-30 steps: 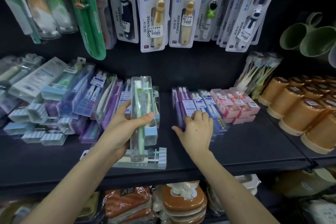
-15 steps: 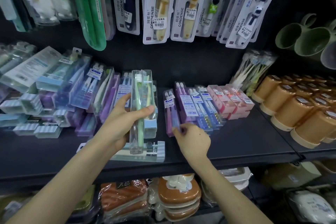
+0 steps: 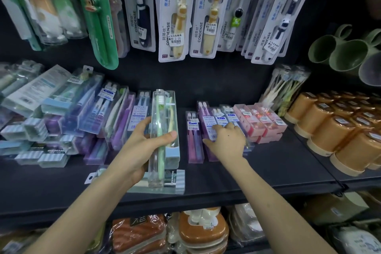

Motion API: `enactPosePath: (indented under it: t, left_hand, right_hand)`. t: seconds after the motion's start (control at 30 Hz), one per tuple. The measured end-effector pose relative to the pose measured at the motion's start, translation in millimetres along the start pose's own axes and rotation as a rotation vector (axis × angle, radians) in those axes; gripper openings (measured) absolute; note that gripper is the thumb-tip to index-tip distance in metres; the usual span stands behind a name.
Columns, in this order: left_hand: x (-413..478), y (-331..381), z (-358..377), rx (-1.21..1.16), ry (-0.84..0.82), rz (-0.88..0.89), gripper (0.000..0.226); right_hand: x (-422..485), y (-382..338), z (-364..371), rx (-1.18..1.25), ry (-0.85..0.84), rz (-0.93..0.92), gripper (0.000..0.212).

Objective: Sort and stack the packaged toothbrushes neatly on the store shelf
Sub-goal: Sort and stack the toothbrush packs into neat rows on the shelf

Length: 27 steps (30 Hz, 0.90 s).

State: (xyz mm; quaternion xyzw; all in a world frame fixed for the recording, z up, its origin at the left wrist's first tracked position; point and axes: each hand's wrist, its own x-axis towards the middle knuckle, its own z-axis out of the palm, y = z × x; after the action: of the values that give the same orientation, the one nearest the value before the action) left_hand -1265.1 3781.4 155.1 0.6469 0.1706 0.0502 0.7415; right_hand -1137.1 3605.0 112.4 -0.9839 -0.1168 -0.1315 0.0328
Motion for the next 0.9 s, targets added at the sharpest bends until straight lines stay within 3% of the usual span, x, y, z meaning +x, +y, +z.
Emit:
enactPosePath:
  t: [0.17,0.3,0.4,0.47,0.57,0.63,0.77,0.9]
  left_hand:
    - [4,0,3,-0.007,0.008,0.015,0.129]
    - [4,-1,3,-0.025,-0.001,0.016,0.128]
    - [5,-2,0,-0.034,-0.001,0.022,0.125]
    - [6,-3,-2,-0.044,-0.001,0.029,0.123]
    - [8,-3,-4,-0.062,0.012,0.028,0.118]
    - [9,-3,-5,-0.068,0.019,0.011,0.118]
    - [9,-2,-4,-0.074,0.026,0.013,0.114]
    - [10,-1,-5,-0.078,0.037,0.004,0.122]
  right_hand:
    - [2,-4,-1,-0.191,-0.089,-0.142,0.049]
    - [-6,-7,-5,-0.04,-0.076,-0.102,0.038]
    - [-14,-4,-14,0.394,-0.011,0.067,0.044]
    - [-19,4,-19,0.858,-0.027,0.265,0.043]
    - [-27,7,-28,1.542,-0.194,0.58,0.031]
    - [-32,2,-29,1.715,-0.341,0.683,0.029]
    - [-38,-10,-22,1.706,-0.521,0.714,0.039]
    - [-41,-16,-17,1.463,-0.478,0.539,0.043]
